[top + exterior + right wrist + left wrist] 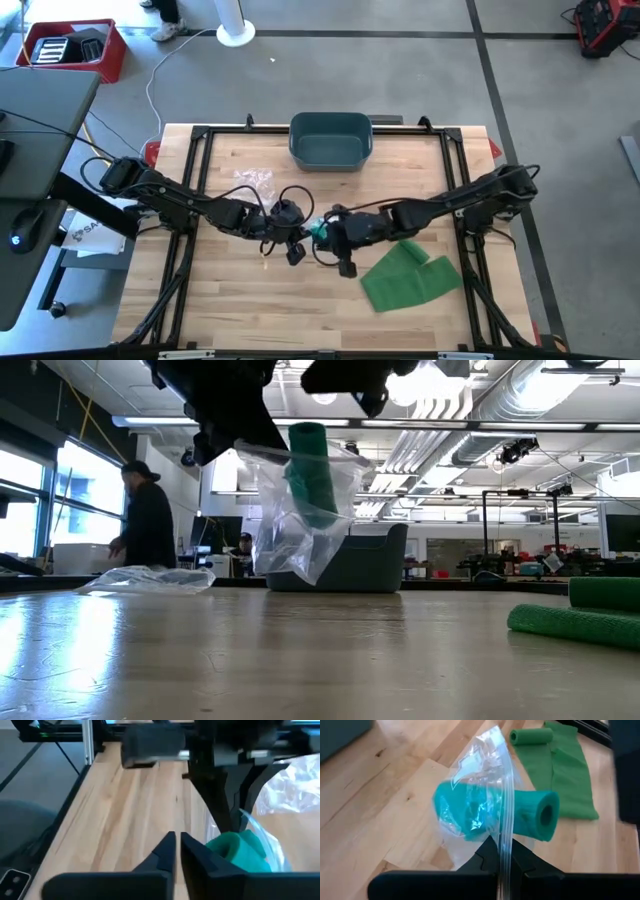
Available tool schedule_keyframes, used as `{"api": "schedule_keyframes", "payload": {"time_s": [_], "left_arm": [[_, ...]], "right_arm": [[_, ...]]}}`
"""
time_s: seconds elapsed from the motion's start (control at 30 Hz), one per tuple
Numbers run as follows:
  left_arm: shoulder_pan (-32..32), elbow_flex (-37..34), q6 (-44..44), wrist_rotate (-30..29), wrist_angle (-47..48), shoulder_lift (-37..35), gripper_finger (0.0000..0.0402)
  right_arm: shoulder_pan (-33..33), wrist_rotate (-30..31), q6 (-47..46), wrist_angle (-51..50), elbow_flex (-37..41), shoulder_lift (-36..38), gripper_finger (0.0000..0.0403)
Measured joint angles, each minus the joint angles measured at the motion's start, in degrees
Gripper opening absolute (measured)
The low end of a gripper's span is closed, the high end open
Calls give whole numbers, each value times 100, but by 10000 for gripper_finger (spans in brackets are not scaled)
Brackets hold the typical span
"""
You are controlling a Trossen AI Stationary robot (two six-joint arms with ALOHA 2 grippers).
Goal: Roll bandage
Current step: Put the blue bandage into the transparent zip bag
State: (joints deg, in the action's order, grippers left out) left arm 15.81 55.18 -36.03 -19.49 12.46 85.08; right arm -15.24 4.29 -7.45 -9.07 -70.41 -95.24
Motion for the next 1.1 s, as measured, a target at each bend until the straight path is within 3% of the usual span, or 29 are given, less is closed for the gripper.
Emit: {"api": "schedule_keyframes", "payload": {"time_s": [0.37, 0.53, 0.7, 0.9, 1.1], "left_arm": [[98, 23, 1103, 510, -383, 4, 0], [81, 78, 853, 341, -61, -2, 0], [58, 103, 628, 286, 22, -7, 0], [59, 101, 639, 244, -79, -44, 0], [59, 95, 990, 261, -396, -103, 0]], "right_arm": [[473, -31, -642, 110, -11, -528, 3], [445, -138, -254, 362, -1, -554, 4], [292, 242, -106, 428, 5, -194, 0], [163, 256, -62, 330, 0, 41, 0], [240, 481, -644, -608, 0, -176, 0]]}}
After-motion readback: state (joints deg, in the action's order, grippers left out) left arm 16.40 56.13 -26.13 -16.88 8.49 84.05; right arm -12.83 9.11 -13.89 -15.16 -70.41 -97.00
